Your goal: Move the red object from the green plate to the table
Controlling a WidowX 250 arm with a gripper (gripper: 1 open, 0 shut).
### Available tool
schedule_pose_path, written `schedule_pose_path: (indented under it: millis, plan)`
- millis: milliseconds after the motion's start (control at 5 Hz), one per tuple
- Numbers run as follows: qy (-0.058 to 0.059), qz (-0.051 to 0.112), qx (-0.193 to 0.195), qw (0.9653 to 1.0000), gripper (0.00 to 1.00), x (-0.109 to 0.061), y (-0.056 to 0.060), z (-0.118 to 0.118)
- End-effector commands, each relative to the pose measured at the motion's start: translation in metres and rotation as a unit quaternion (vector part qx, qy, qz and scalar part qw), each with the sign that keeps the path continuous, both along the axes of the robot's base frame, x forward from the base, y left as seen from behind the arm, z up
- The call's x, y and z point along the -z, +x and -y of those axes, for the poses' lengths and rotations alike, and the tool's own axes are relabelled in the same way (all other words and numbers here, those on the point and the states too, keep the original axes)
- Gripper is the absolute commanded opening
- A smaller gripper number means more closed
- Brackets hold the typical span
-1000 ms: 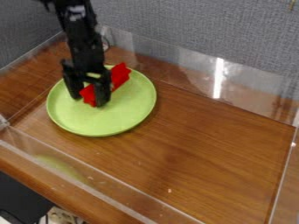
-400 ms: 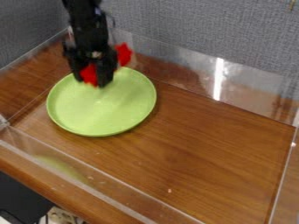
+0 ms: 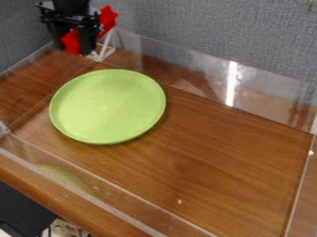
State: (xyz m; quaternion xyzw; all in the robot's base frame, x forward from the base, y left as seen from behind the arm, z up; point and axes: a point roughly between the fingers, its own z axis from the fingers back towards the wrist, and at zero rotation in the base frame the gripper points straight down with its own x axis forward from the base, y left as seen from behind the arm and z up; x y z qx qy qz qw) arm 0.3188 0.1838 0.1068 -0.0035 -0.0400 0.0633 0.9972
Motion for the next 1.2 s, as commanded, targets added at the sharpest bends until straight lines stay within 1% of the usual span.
schedule_pose_path:
  millis: [0, 200, 400, 600, 800, 1000]
  plan:
    - [0.026, 0.016, -0.004, 0.9995, 0.0, -0.007, 0.011, -0.012]
    - [0.025, 0.007, -0.001, 0.9997, 0.0, 0.011, 0.024, -0.007]
    - [0.026, -0.002, -0.009, 0.9996, 0.0, 0.031, 0.032, -0.009]
    - [0.021, 0.024, -0.004, 0.9995, 0.0, 0.003, 0.03, -0.002]
    - [0.014, 0.05, 0.003, 0.9986, 0.0, -0.024, 0.027, 0.006]
    - [0.007, 0.08, 0.038, 0.996, 0.0, -0.058, 0.023, 0.031]
